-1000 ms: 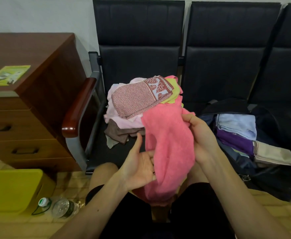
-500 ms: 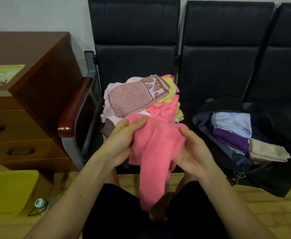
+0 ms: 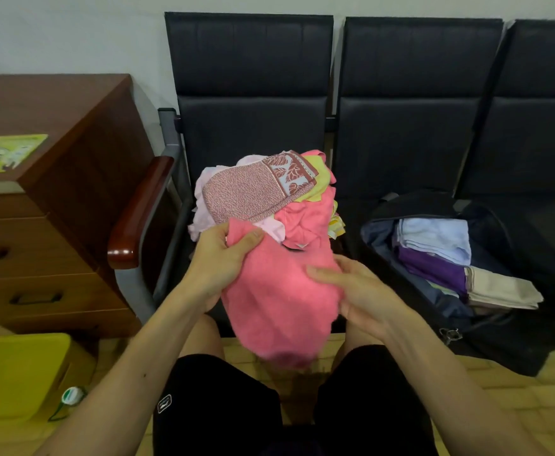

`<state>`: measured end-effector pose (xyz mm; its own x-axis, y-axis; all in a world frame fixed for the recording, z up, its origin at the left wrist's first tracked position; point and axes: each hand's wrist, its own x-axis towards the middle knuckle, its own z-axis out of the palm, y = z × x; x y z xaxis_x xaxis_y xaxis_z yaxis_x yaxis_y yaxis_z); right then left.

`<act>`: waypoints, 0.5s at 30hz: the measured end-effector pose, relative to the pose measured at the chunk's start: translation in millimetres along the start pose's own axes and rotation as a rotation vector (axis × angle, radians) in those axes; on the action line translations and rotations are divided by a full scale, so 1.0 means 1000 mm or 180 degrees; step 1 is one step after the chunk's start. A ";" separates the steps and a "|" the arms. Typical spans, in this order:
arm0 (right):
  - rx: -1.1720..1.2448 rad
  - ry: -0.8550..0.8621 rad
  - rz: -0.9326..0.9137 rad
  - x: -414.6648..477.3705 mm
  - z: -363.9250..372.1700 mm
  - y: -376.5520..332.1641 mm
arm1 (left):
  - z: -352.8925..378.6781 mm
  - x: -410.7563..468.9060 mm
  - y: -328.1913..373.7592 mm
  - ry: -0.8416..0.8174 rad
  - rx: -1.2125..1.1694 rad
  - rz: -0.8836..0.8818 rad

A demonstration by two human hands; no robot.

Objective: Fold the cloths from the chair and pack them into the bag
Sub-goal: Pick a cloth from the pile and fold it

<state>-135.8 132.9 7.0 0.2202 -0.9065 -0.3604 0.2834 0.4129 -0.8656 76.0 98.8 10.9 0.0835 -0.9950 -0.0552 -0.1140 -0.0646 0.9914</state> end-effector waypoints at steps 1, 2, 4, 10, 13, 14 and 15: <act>-0.0185 0.0119 -0.0088 0.000 -0.001 -0.002 | -0.001 0.001 0.000 -0.0025 0.0044 -0.0051; -0.0313 0.0349 -0.0278 0.001 -0.002 -0.007 | -0.001 0.001 0.001 -0.0071 0.0078 -0.0068; -0.0762 0.0759 -0.0796 0.006 -0.006 -0.022 | 0.001 0.001 0.007 -0.0046 -0.0012 -0.0091; -0.2102 0.0506 -0.1653 0.004 0.008 -0.058 | -0.011 0.017 0.037 0.0435 -0.0162 -0.0107; -0.2489 0.0437 -0.1788 0.004 0.012 -0.075 | -0.024 0.018 0.053 0.0000 0.0046 -0.0005; -0.2611 0.0423 -0.1868 0.003 0.012 -0.080 | -0.026 0.016 0.058 -0.0152 0.0109 0.0113; -0.2740 0.0413 -0.1948 0.003 0.012 -0.085 | -0.028 0.014 0.062 -0.0282 0.0135 0.0225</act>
<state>-147.9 96.6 83.7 0.1481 -0.9620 0.2292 -0.4546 -0.2721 -0.8481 98.3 82.9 74.9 -0.0140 -0.9999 0.0026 -0.1586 0.0047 0.9873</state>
